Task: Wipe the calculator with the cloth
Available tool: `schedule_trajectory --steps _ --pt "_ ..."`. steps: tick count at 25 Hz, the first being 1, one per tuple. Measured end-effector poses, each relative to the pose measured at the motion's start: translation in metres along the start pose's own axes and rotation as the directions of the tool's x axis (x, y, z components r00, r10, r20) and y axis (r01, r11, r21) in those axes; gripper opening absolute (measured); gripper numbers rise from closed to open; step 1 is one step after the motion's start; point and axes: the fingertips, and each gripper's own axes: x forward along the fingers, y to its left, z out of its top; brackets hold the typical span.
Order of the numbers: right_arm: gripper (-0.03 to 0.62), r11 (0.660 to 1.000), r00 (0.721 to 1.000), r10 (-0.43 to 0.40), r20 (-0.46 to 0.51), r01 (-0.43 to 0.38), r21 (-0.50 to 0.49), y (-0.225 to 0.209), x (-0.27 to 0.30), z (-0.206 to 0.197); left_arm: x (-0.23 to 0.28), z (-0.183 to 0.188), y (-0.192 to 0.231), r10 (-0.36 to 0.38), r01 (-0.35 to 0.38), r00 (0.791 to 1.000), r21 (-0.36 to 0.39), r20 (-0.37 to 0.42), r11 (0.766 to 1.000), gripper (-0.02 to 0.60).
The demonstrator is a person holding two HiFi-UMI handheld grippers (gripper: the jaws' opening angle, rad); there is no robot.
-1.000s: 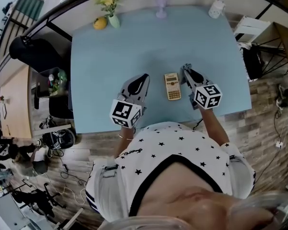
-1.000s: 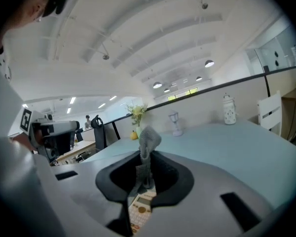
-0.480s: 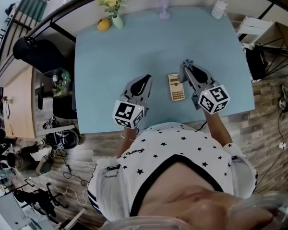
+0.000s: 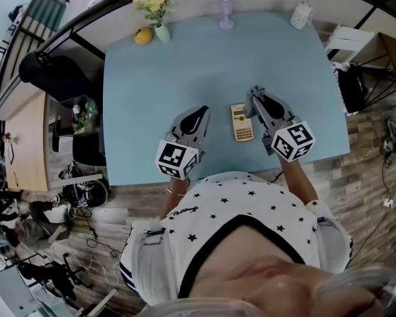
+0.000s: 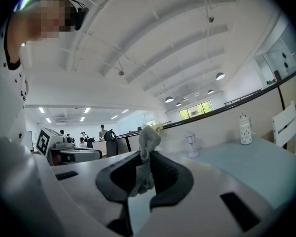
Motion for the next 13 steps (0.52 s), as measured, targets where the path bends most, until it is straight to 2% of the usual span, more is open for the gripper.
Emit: schedule_trajectory --steps 13 --pt "0.048 1.000 1.000 0.006 0.010 -0.006 0.001 0.0009 -0.0056 0.0003 -0.0015 -0.0018 -0.0061 0.008 -0.008 1.000 0.003 -0.004 1.000 0.031"
